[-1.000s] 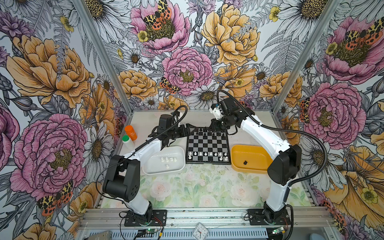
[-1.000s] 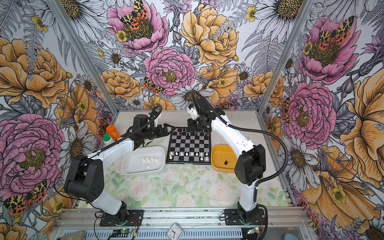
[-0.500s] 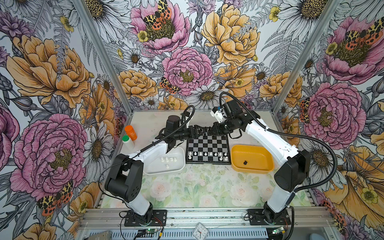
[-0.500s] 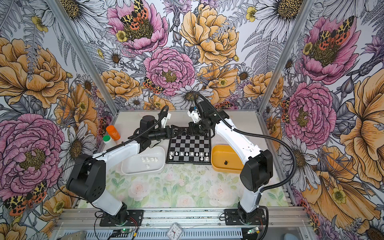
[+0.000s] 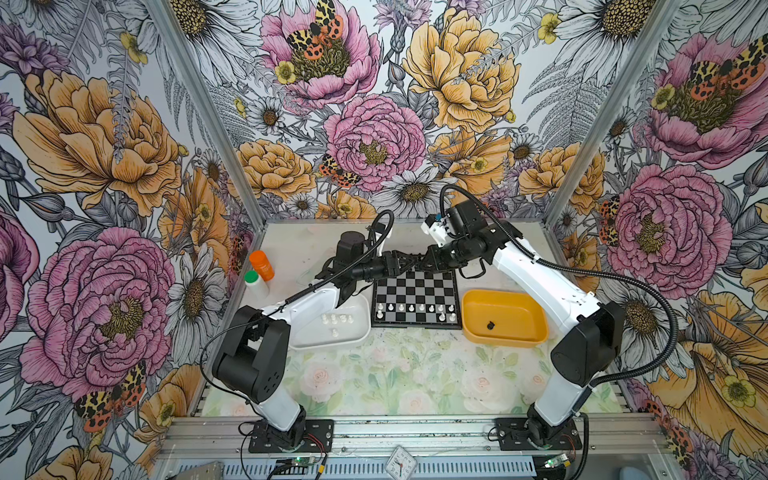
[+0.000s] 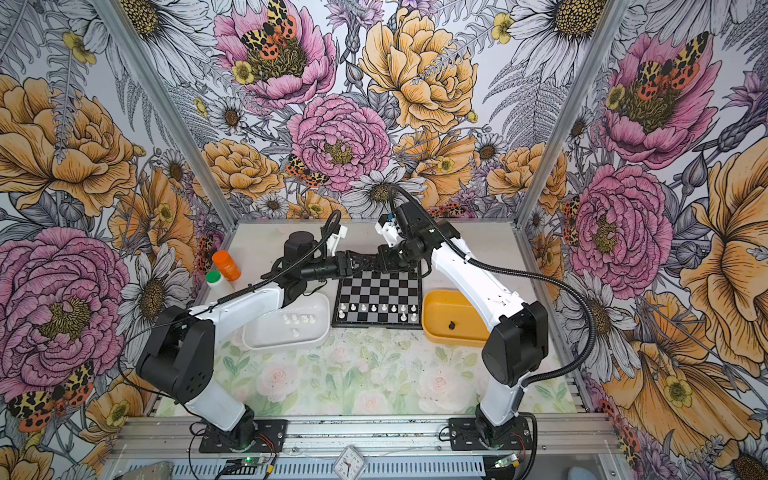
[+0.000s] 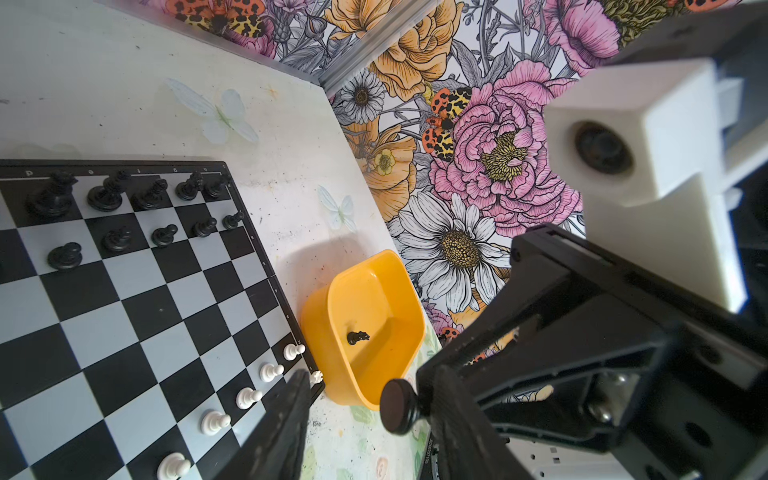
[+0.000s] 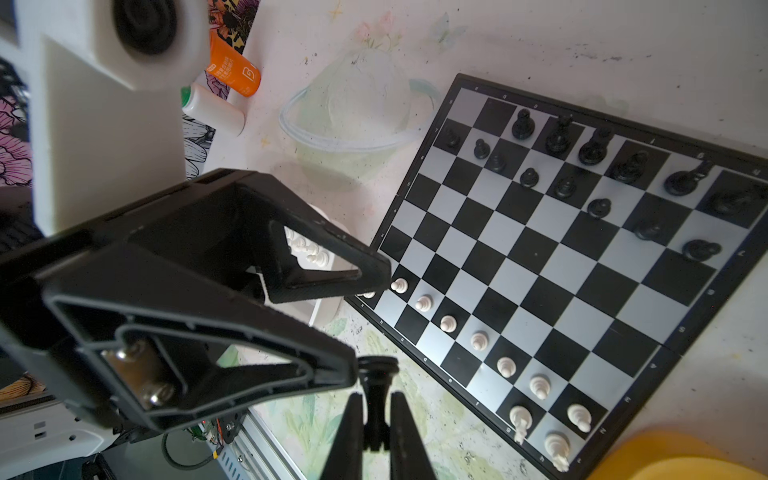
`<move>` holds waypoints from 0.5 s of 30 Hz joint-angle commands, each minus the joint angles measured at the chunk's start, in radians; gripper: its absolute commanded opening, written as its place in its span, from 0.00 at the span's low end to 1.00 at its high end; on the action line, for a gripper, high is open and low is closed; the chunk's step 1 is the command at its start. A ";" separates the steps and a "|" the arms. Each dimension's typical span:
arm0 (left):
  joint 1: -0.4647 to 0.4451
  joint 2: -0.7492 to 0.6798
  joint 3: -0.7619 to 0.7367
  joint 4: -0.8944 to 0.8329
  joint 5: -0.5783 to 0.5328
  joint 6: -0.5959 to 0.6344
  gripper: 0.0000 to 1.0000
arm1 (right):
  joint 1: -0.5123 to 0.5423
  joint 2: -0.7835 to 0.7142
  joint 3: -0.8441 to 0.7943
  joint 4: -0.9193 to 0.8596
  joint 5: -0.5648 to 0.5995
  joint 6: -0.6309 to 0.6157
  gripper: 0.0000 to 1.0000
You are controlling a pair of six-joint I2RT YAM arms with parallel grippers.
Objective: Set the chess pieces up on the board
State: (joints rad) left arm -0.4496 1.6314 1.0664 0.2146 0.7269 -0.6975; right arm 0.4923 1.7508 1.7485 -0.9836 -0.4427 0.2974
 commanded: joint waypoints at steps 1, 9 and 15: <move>-0.008 0.008 -0.018 0.035 0.012 -0.007 0.50 | 0.009 -0.031 -0.004 0.013 0.005 0.006 0.11; -0.005 -0.020 0.042 -0.237 -0.129 0.162 0.62 | -0.068 -0.092 -0.129 -0.019 0.146 0.017 0.10; -0.019 -0.017 0.119 -0.360 -0.199 0.240 0.62 | -0.162 -0.203 -0.341 -0.026 0.217 0.024 0.11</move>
State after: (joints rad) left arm -0.4545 1.6318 1.1316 -0.0635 0.5961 -0.5400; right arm 0.3542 1.6032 1.4536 -0.9985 -0.2878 0.3050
